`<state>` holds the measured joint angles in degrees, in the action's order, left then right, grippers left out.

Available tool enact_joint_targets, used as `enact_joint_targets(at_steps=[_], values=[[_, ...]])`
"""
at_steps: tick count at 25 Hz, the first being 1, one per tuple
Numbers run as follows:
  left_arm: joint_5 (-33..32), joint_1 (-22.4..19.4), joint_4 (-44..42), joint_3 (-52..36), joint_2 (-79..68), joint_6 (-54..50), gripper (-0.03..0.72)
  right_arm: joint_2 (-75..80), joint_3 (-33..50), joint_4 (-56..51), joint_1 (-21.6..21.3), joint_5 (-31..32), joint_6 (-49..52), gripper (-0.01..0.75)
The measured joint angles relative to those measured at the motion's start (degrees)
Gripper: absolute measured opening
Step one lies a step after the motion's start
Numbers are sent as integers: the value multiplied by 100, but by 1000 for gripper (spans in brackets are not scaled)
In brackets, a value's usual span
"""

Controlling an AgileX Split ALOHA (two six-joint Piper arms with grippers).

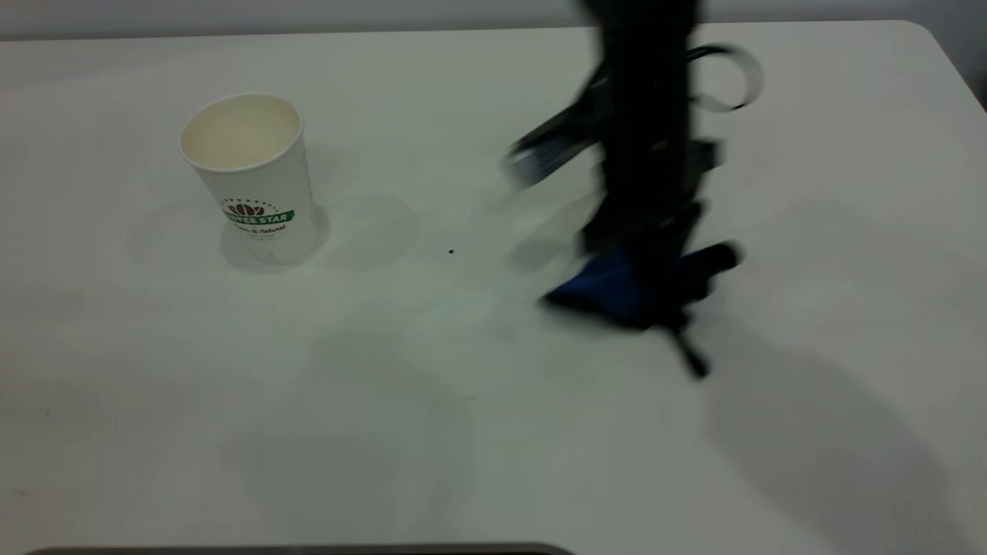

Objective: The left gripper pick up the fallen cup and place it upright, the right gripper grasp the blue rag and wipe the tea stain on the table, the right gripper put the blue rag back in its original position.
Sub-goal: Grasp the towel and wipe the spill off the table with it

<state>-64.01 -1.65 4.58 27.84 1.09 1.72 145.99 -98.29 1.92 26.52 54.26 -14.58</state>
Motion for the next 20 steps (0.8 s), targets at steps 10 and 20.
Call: enact_joint_targets(at_steps=[10,20], values=[[0,0,0,0,0,0,565,0,0,61,-1326,-534,240,64],[0,0,0,0,0,0,565,-922,43,-192,-1271,-529,562,543]])
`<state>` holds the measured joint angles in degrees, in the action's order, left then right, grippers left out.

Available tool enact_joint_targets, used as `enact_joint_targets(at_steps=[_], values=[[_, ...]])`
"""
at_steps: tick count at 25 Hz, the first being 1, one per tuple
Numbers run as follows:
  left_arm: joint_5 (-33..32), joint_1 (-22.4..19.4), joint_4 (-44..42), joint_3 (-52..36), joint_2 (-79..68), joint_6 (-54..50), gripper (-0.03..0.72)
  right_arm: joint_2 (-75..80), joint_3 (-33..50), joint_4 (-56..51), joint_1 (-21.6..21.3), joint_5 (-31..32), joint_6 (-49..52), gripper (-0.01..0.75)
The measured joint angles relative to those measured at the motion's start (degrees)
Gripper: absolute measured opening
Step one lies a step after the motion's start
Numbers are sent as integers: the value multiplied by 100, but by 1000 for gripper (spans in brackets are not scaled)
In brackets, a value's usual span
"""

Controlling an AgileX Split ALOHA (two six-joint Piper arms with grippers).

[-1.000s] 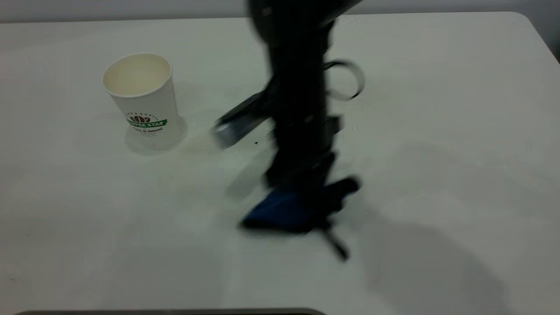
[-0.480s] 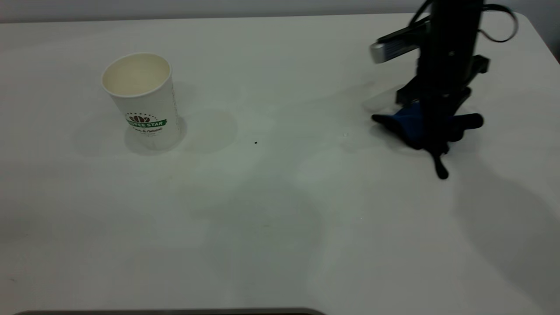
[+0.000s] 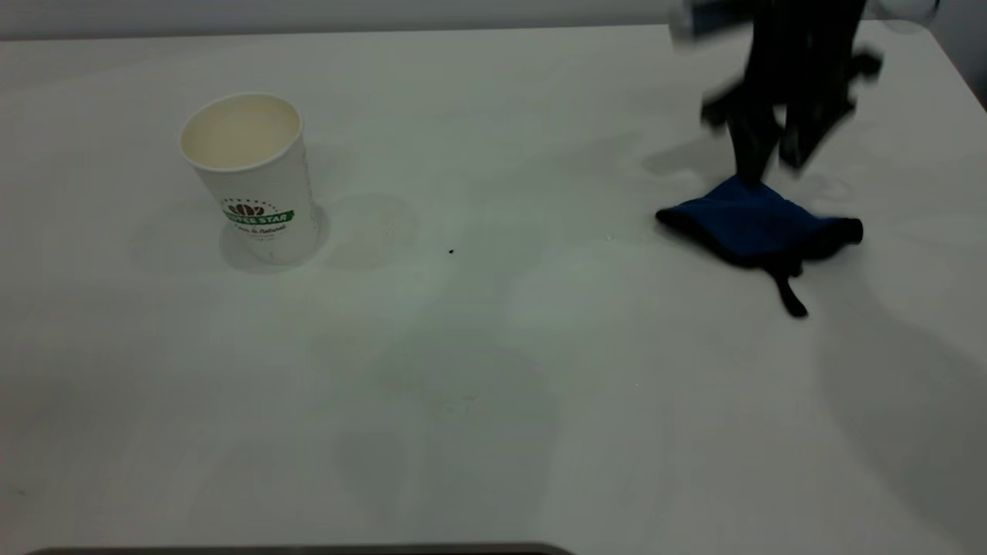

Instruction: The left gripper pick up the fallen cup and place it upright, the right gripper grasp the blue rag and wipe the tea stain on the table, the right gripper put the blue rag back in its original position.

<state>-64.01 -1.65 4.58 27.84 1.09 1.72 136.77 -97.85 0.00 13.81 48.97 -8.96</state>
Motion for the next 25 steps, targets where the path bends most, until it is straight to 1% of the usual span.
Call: enact_joint_targets(at_steps=[2,3,6,9,11,14,17,19,22,25], values=[[0,0,0,0,0,0,565,-543,0,-56,-1,197,0,629],[0,0,0,0,0,0,565,-859,0,-62,-1,307,0,653],[0,0,0,0,0,5,565,-1794,0,-71,69,891,0,664],[0,0,0,0,0,5,565,-2802,242,-135,180,1542,47,626],[0,0,0,0,0,5,565,-3613,771,-176,217,1835,101,584],[0,0,0,0,0,5,565,-4849,1893,-88,217,2014,275,542],[0,0,0,0,0,5,565,-6048,3091,-34,190,2126,653,532],[0,0,0,0,0,5,565,-6708,3805,-46,74,2159,831,532],[0,0,0,0,0,5,565,-7420,4652,0,-220,2162,945,532],[0,0,0,0,0,5,565,-8223,5402,0,-425,2158,945,532]])
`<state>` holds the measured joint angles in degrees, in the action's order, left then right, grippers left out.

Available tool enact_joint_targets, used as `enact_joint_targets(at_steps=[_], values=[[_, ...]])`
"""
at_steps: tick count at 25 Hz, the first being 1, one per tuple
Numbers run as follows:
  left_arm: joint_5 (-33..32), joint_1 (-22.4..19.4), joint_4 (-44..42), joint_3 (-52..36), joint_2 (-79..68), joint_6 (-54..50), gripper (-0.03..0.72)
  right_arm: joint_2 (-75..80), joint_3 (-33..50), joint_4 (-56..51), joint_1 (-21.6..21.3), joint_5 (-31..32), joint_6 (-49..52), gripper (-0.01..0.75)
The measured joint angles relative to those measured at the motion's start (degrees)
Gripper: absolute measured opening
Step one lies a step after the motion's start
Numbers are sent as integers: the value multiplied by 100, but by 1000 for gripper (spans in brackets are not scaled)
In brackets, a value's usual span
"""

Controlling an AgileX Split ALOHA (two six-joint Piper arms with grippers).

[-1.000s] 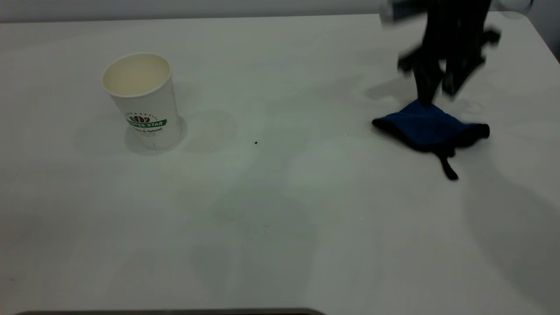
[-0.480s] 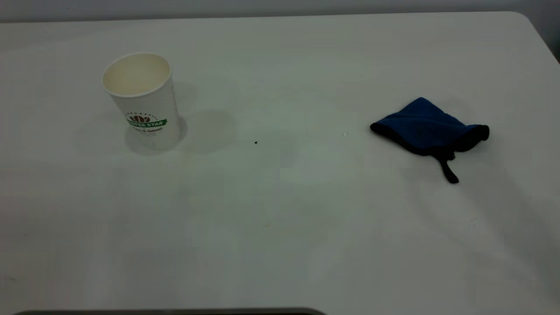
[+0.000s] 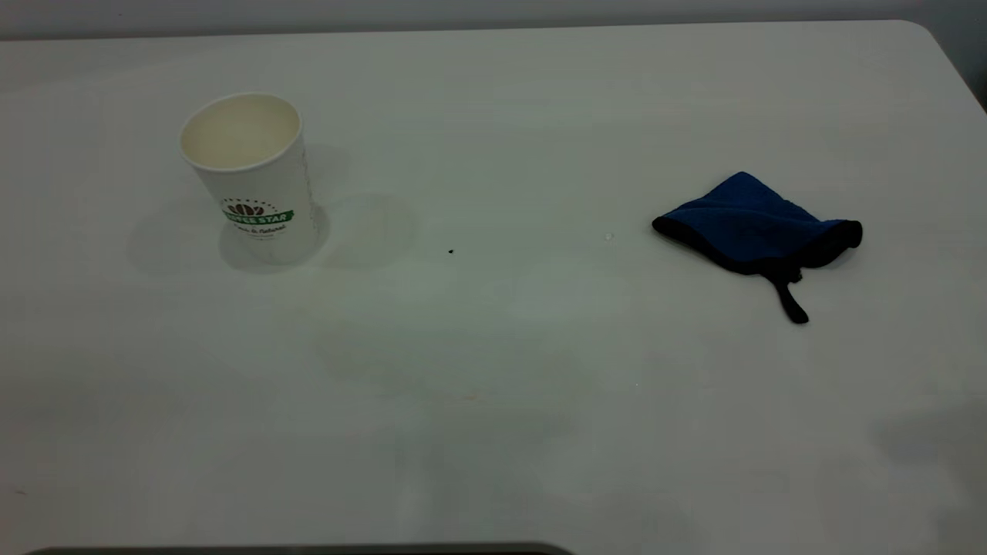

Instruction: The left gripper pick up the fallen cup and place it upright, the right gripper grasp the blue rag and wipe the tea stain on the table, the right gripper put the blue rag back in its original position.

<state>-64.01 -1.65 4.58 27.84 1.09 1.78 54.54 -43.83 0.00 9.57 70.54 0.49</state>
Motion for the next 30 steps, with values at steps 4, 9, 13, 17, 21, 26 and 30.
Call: enact_joint_targets(at_steps=[4,9,13,17,21,26,30], values=[[0,0,0,0,0,0,565,-1211,932,0,-208,-23,1,532],[0,0,0,0,0,0,565,-2519,1460,267,-353,-297,-3,532],[0,0,0,0,0,0,565,-3058,1677,304,-353,-637,156,532],[0,0,0,0,0,-6,565,-3353,1683,304,-368,-675,191,532],[0,0,0,0,0,-6,565,-3759,1683,304,-538,-680,196,532],[0,0,0,0,0,-6,565,-4576,1683,304,-573,-673,196,531],[0,0,0,0,0,-6,565,-5227,1683,304,-573,-635,196,531]])
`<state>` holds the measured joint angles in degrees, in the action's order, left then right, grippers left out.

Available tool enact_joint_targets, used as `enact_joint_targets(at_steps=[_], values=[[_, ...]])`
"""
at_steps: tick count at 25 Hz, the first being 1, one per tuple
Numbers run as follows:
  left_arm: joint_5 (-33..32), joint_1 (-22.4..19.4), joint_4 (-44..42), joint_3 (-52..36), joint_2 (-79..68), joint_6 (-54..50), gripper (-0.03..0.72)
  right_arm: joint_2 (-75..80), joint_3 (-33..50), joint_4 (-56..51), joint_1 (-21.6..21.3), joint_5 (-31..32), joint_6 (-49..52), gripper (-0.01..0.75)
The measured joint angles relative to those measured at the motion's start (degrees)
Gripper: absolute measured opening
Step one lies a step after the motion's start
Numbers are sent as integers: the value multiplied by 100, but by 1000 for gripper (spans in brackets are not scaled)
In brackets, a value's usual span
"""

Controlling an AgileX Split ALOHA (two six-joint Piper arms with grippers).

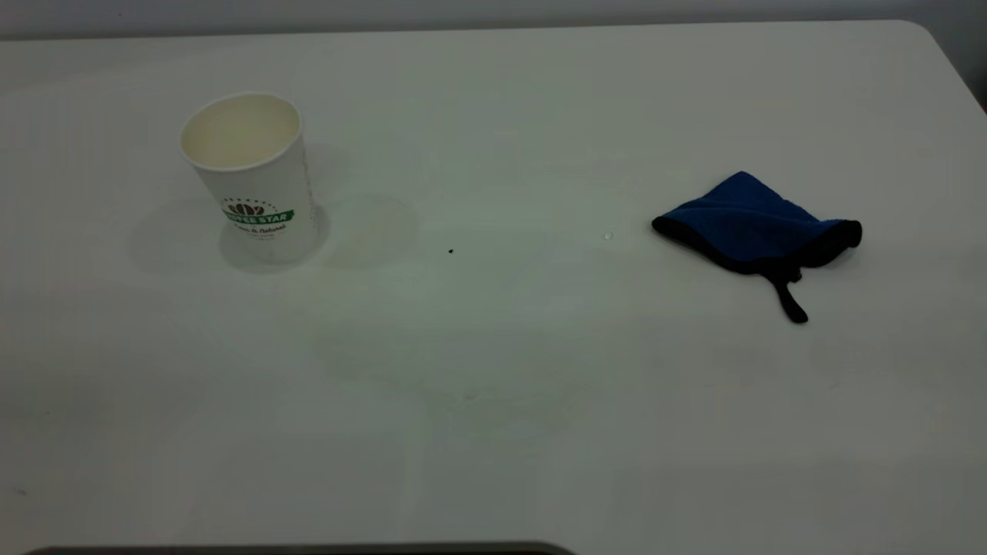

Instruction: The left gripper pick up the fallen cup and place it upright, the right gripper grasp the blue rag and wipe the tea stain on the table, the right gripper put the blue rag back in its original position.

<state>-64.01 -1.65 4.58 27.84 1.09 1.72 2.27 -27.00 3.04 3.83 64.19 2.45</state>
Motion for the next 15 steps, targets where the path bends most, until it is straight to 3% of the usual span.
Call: enact_joint_targets(at_steps=[15], values=[[0,0,7,0,0,0,565,-65,0,28,0,1,17,531]])
